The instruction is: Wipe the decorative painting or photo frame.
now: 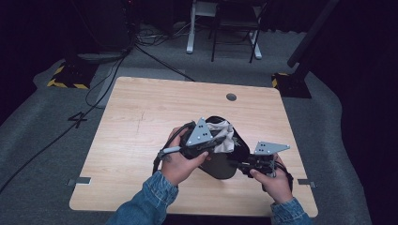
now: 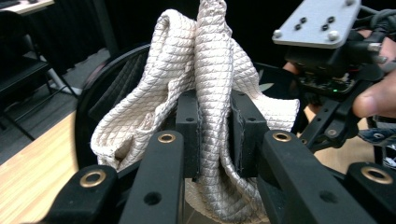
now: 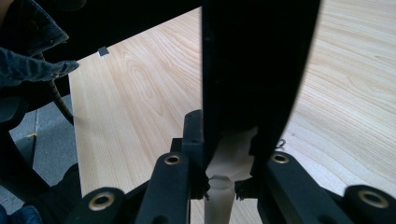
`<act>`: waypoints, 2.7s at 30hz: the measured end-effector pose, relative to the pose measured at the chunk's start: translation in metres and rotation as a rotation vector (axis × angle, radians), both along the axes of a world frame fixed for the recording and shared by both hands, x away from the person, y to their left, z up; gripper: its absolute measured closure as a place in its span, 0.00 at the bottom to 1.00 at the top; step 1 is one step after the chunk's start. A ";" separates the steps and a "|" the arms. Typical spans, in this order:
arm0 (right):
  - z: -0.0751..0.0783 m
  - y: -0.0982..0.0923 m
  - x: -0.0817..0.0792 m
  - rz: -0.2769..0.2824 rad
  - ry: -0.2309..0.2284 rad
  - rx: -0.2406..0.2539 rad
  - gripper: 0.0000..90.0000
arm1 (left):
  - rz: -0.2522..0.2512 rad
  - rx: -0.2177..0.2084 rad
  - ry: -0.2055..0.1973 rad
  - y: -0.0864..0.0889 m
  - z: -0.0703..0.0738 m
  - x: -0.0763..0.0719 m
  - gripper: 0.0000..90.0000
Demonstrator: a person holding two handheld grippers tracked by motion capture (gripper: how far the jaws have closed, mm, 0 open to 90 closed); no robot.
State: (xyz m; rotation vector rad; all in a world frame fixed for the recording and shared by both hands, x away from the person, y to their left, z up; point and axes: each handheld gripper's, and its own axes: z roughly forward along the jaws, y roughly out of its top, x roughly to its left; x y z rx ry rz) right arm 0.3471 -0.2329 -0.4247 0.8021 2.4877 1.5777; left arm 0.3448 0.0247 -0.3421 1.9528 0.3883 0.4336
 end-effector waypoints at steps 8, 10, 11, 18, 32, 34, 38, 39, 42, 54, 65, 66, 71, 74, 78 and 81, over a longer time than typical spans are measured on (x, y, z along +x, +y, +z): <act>0.000 0.000 0.000 -0.003 0.003 0.003 0.87 | 0.004 -0.018 0.003 0.005 -0.002 0.002 0.85; 0.000 0.000 0.000 -0.004 0.003 0.002 0.87 | 0.012 -0.017 0.002 0.007 -0.003 0.003 0.85; 0.000 0.000 0.000 -0.004 0.003 0.002 0.87 | 0.016 -0.020 0.008 0.010 -0.004 0.004 0.85; 0.000 0.000 0.000 -0.004 0.004 0.002 0.87 | 0.060 -0.017 0.008 0.024 -0.006 0.009 0.85; 0.000 0.001 0.000 -0.005 0.006 0.003 0.87 | 0.105 -0.014 0.027 0.041 -0.012 0.017 0.84; 0.000 0.001 0.000 -0.005 0.006 0.002 0.87 | 0.107 -0.015 0.029 0.040 -0.012 0.017 0.84; 0.000 0.001 0.000 -0.007 0.009 0.001 0.87 | 0.105 -0.006 0.030 0.035 -0.013 0.015 0.84; 0.000 0.000 0.000 -0.008 0.011 0.000 0.87 | 0.102 -0.001 0.031 0.032 -0.013 0.015 0.84; 0.000 0.000 -0.001 -0.008 0.011 -0.002 0.87 | 0.091 0.002 0.035 0.028 -0.013 0.013 0.84; 0.000 0.002 0.000 -0.014 0.009 -0.010 0.87 | 0.021 0.018 0.037 0.003 -0.013 0.003 0.84; 0.000 0.003 -0.001 -0.014 0.007 -0.011 0.87 | 0.008 0.007 0.032 0.002 -0.016 0.002 0.84; 0.000 0.003 -0.001 -0.014 0.007 -0.010 0.87 | 0.012 0.012 0.029 0.003 -0.016 0.002 0.84; 0.000 0.003 -0.001 -0.015 0.007 -0.011 0.87 | 0.043 0.012 0.033 0.013 -0.019 0.006 0.84; 0.000 0.003 -0.001 -0.016 0.006 -0.012 0.87 | 0.061 0.014 0.031 0.019 -0.020 0.009 0.84; 0.000 0.002 -0.002 -0.015 0.005 -0.013 0.87 | 0.080 0.010 0.038 0.025 -0.023 0.012 0.84; 0.001 0.001 -0.002 -0.014 0.009 -0.019 0.87 | 0.093 0.012 0.040 0.029 -0.026 0.013 0.84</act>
